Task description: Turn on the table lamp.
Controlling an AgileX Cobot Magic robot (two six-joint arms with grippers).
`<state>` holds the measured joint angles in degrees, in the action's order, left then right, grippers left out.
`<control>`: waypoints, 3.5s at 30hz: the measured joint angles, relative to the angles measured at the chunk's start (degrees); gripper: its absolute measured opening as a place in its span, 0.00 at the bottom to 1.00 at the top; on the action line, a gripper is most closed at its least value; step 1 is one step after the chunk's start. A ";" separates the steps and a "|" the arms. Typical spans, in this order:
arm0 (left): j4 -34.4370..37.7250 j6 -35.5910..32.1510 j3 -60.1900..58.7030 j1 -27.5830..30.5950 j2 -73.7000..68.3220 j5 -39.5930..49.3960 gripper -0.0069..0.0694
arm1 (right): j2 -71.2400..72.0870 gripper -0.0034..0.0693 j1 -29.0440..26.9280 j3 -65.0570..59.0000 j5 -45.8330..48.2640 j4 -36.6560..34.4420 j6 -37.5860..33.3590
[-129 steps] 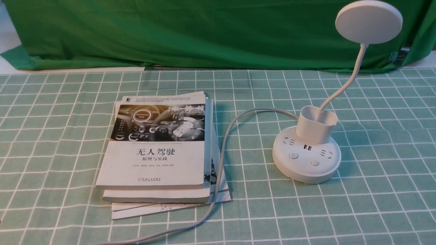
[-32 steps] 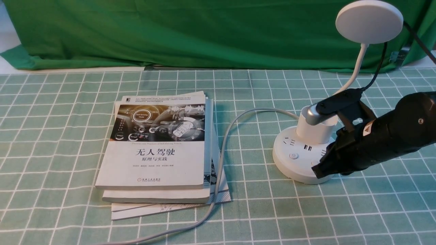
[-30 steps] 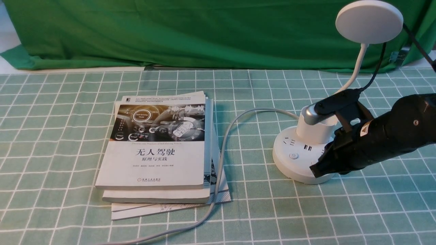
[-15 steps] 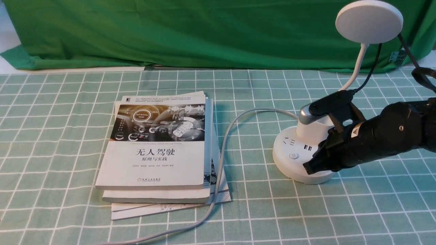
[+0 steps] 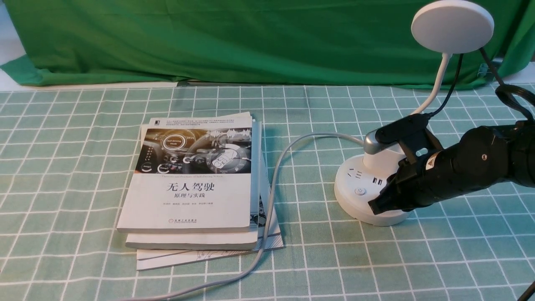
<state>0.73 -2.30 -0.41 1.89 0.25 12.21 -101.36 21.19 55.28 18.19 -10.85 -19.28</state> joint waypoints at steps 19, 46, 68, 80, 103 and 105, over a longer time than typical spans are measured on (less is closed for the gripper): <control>0.00 0.00 0.00 0.00 0.00 0.00 0.12 | 23.37 0.09 0.00 -3.66 2.68 0.18 4.65; 0.00 0.00 0.00 0.00 0.00 0.00 0.12 | 80.20 0.17 -0.05 -29.90 -2.94 0.18 10.61; 0.00 0.00 0.00 0.00 0.00 0.00 0.12 | 101.06 0.24 -13.92 -54.84 -10.84 10.43 23.51; 0.00 0.00 0.00 0.00 0.00 0.00 0.12 | 101.13 0.28 -18.98 -55.89 -5.92 13.08 25.81; 0.00 0.00 0.00 0.00 0.00 0.00 0.12 | 101.13 0.35 -18.98 -55.89 -5.92 13.08 25.81; 0.00 0.00 0.00 0.00 0.00 0.00 0.12 | 101.13 0.35 -18.98 -55.89 -5.92 13.08 25.81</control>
<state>0.73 -2.30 -0.41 1.89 0.25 12.21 -0.23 2.21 -0.61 12.27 2.23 6.52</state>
